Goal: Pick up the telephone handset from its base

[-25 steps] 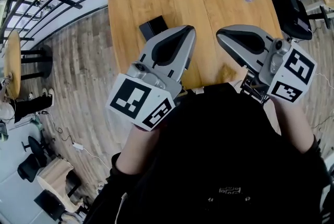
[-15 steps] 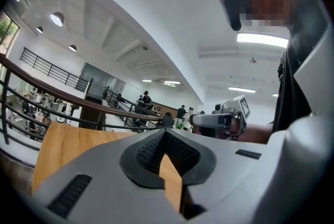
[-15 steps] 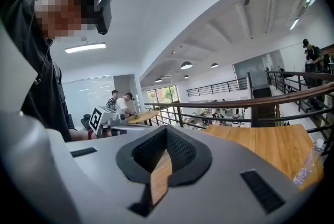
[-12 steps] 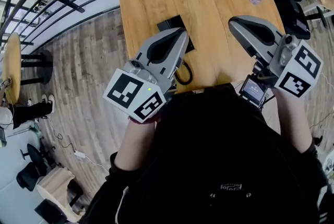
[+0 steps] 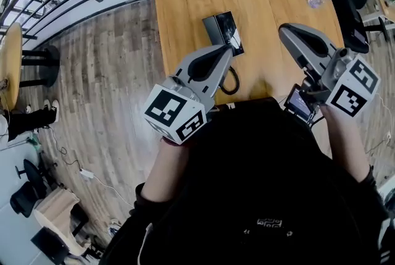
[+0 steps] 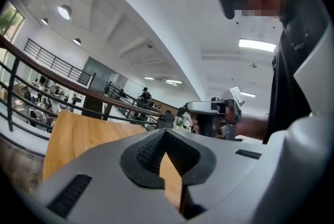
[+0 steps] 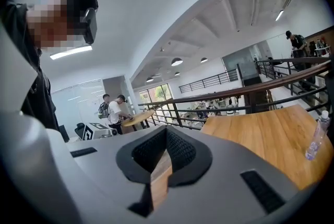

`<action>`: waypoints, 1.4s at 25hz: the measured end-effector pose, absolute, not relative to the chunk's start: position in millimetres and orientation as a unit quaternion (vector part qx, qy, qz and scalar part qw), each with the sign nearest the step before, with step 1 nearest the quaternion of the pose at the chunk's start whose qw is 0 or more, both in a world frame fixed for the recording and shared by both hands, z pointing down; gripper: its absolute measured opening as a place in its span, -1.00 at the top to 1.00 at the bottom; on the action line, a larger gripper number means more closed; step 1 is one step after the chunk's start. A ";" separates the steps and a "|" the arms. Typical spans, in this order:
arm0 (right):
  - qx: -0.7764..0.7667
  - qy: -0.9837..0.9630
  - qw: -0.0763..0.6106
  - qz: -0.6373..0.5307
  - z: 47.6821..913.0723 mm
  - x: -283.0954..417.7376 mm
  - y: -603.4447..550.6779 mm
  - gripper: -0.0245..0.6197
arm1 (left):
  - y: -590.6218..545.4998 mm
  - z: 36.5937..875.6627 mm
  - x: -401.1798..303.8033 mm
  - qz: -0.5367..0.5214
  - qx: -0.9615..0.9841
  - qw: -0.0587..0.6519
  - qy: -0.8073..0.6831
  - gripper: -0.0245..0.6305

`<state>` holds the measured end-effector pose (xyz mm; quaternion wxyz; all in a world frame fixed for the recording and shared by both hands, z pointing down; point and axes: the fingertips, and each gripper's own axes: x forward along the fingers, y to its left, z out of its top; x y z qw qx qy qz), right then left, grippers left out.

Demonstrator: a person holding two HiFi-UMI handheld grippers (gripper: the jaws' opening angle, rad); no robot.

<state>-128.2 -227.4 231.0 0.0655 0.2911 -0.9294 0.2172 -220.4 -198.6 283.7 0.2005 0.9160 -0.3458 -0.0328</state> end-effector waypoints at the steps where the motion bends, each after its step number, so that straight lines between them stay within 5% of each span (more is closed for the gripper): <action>1: 0.285 -0.931 0.067 0.220 234.2 -134.3 -230.2 0.88 | -200.5 291.8 -228.5 -0.032 0.911 0.208 -0.356 0.92; 10: 0.231 -0.946 0.089 0.210 242.0 -181.4 -240.3 0.88 | -210.8 346.0 -295.0 -0.004 0.871 0.262 -0.416 0.92; 14: 0.222 -0.946 0.098 0.216 249.1 -179.1 -246.5 0.88 | -215.6 376.7 -302.3 0.003 0.864 0.280 -0.418 0.75; 17: 0.225 -0.944 0.107 0.214 248.1 -167.2 -246.4 0.88 | -217.9 404.6 -290.9 -0.004 0.862 0.329 -0.386 0.38; 20: 0.240 -0.939 0.105 0.224 249.3 -150.3 -253.3 0.88 | -230.0 438.3 -277.5 -0.011 0.856 0.378 -0.352 0.23; 35: 0.322 -0.904 0.090 0.266 264.6 -68.6 -256.1 0.88 | -285.2 601.2 -258.3 -0.025 0.768 0.562 -0.305 0.15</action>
